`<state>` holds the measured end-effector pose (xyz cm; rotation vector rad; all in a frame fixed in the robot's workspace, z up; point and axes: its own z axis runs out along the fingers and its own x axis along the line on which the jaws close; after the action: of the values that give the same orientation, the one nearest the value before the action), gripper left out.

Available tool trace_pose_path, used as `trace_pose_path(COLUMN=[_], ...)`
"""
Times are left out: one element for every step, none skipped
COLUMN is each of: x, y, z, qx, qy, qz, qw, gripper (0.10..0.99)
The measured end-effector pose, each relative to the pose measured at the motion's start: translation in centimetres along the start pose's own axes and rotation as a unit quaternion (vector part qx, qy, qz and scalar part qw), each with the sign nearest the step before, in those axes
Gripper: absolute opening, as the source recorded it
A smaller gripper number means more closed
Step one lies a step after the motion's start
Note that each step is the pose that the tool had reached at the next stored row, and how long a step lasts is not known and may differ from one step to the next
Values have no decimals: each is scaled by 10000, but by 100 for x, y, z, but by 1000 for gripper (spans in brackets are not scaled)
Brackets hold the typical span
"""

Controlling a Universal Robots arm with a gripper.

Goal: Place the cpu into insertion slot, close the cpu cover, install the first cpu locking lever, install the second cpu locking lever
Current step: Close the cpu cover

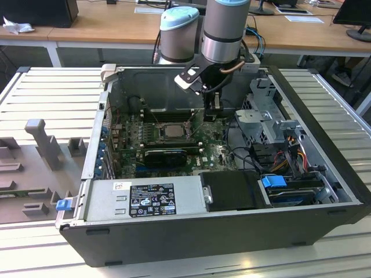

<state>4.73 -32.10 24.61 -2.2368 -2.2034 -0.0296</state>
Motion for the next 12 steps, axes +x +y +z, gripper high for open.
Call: trace_pose_path(x=[0, 0, 0, 0, -1, -1, -1, -1, -1, -1, -1, -1], y=[-10, -19, -34, -46, -56, -62, -70, -76, -85, -89, -94, -97], z=[0, 0, 0, 0, 0, 0, 0, 0, 0, -1, -1, -1], qx=[0, 0, 0, 0, 0, 0, 0, 0, 0, 0, 0, 0], qy=[0, 0, 0, 0, 0, 0, 1, 0, 0, 0, 1, 0], qz=[0, 0, 1, 0, 0, 0, 0, 0, 0, 0, 0, 1], qw=[10000, 10000, 10000, 10000, 10000, 10000, 10000, 10000, 10000, 10000, 10000, 10000], gripper=[106, 106, 106, 106, 106, 106, 106, 106, 106, 106, 106, 106])
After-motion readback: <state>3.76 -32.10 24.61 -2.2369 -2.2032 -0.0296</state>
